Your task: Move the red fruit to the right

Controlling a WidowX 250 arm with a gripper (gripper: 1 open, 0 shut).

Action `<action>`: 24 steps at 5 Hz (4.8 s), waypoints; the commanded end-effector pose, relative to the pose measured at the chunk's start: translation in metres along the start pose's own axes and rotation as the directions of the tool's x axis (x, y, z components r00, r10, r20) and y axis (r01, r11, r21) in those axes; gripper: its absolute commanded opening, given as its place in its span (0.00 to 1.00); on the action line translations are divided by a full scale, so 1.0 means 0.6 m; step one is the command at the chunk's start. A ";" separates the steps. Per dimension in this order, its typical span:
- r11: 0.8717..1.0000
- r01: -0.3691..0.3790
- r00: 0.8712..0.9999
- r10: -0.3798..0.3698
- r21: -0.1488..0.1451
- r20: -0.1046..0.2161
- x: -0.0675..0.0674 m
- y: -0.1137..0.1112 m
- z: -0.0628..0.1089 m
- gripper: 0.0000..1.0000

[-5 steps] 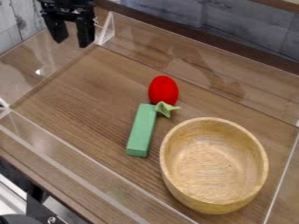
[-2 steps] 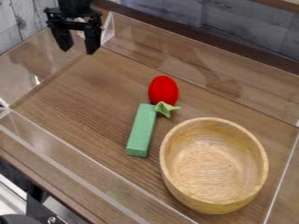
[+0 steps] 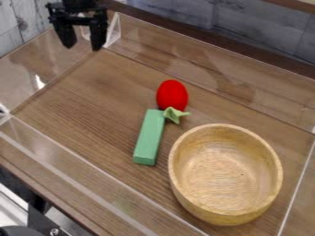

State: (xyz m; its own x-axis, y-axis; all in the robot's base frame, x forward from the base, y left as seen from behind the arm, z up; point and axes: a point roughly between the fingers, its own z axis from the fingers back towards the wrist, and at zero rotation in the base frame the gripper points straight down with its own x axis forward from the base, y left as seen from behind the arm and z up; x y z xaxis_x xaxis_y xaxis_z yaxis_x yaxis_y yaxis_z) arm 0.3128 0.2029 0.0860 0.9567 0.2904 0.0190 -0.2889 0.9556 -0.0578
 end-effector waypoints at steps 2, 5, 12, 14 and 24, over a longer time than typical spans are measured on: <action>0.999 0.006 0.998 -0.008 0.032 0.058 -0.002 0.027 0.028 1.00; 0.999 -0.038 0.997 0.036 0.022 0.067 0.003 0.023 0.030 1.00; 1.000 0.013 1.000 -0.013 0.017 0.025 0.009 -0.023 -0.015 1.00; 1.000 0.006 0.999 -0.006 -0.011 0.040 -0.045 -0.135 0.015 1.00; 0.993 -0.100 0.977 0.088 0.055 0.193 -0.049 -0.288 -0.005 1.00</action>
State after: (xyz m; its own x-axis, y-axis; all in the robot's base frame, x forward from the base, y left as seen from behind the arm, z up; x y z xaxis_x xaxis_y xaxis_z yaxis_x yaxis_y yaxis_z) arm 0.3316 0.0304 0.0682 0.9157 0.3784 0.1351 -0.3837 0.9234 0.0140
